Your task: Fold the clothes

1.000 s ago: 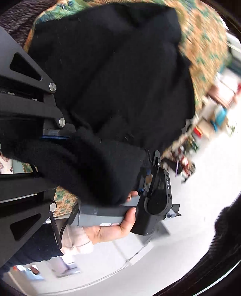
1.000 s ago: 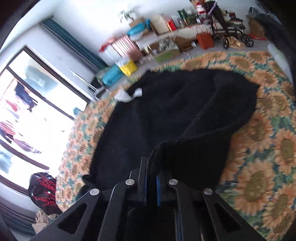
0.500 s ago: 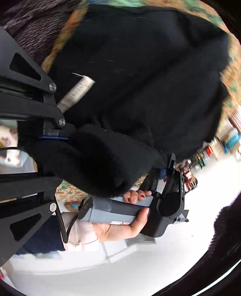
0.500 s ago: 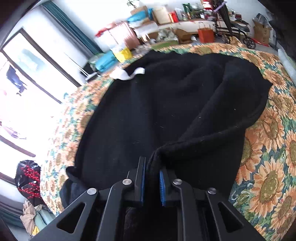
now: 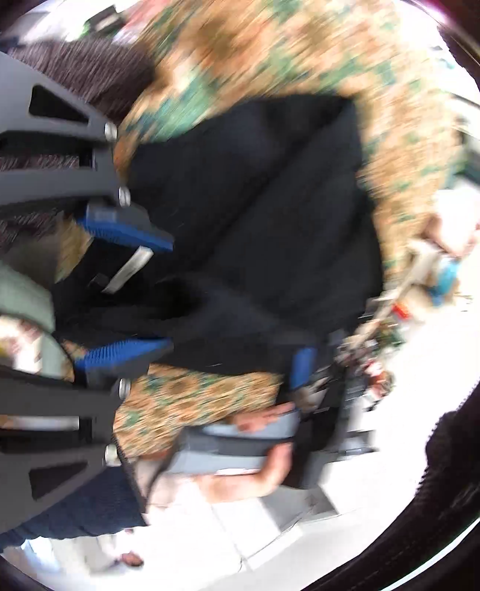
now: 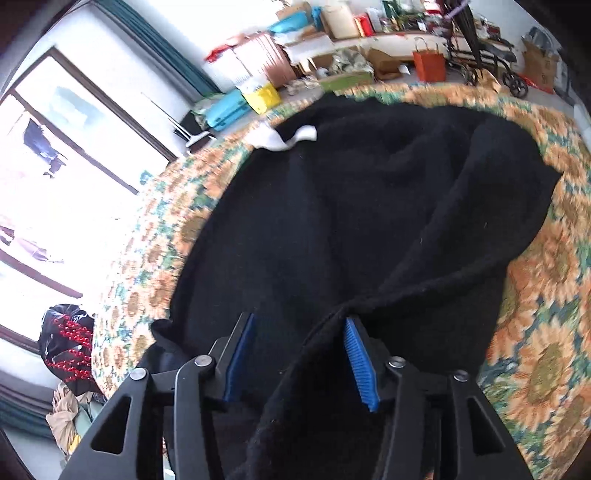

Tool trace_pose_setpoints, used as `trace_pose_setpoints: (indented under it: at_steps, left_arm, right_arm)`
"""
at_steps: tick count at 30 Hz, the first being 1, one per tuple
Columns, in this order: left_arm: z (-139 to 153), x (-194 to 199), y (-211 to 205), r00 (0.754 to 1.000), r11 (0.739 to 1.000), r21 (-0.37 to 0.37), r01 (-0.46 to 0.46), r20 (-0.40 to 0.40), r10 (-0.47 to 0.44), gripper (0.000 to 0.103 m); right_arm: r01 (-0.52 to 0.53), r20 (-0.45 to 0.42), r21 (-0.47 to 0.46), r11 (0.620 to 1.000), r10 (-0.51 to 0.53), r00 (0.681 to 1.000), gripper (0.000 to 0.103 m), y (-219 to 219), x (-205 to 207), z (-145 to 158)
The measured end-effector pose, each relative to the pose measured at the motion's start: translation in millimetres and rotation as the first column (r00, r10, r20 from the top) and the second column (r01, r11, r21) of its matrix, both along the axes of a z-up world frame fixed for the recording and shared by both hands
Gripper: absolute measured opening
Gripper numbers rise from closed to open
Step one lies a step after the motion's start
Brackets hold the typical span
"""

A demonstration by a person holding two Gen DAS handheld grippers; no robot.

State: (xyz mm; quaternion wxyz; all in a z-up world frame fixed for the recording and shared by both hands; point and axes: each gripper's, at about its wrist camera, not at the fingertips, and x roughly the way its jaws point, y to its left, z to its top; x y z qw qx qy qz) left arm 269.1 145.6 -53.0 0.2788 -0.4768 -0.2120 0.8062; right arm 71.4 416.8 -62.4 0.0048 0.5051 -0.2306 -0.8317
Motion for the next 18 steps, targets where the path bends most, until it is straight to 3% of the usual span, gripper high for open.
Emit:
trace_pose_setpoints:
  at_steps: [1, 4, 7, 8, 9, 10, 12, 15, 17, 18]
  left_arm:
    - [11, -1, -8, 0.999, 0.999, -0.021, -0.031, -0.045, 0.030, 0.064]
    - [40, -6, -11, 0.986, 0.988, -0.135, -0.080, -0.154, 0.059, 0.065]
    - [59, -6, 18, 0.975, 0.976, -0.216, 0.036, -0.205, -0.081, 0.065]
    - [63, -12, 31, 0.969, 0.967, -0.244, 0.069, -0.215, -0.123, 0.062]
    - [67, -18, 44, 0.961, 0.957, -0.272, 0.099, -0.223, -0.163, 0.040]
    - [65, -21, 55, 0.960, 0.949, -0.292, 0.121, -0.208, -0.186, 0.018]
    - [56, -30, 63, 0.964, 0.929, -0.330, 0.168, -0.141, -0.225, 0.003]
    - [25, -57, 86, 0.965, 0.889, -0.384, 0.249, 0.017, -0.263, 0.002]
    - [5, -76, 101, 0.952, 0.859, -0.411, 0.306, 0.123, -0.280, 0.002]
    - [1, -81, 102, 0.950, 0.857, -0.411, 0.312, 0.137, -0.280, 0.003]
  right_arm:
    - [-0.001, 0.001, 0.011, 1.000, 0.001, 1.000, 0.068, 1, 1, 6]
    - [0.011, 0.012, 0.034, 0.999, -0.011, 1.000, 0.069, 10, 1, 15]
    - [0.045, 0.015, 0.031, 0.999, -0.045, 0.999, 0.069, 29, 8, 21]
    - [0.066, 0.010, 0.030, 0.997, -0.067, 0.998, 0.069, 38, 11, 21]
    - [0.092, 0.005, 0.030, 0.995, -0.092, 0.996, 0.069, 46, 13, 22]
    - [0.128, 0.005, 0.033, 0.991, -0.128, 0.992, 0.060, 55, 16, 22]
    - [0.215, 0.030, 0.055, 0.975, -0.217, 0.976, 0.039, 79, 23, 20]
    - [0.264, 0.087, 0.081, 0.961, -0.271, 0.959, 0.031, 105, 24, 9]
    - [0.274, 0.102, 0.042, 0.961, -0.277, 0.955, 0.031, 118, 22, -1]
    - [0.293, 0.110, 0.010, 0.956, -0.292, 0.950, 0.034, 125, 21, -7]
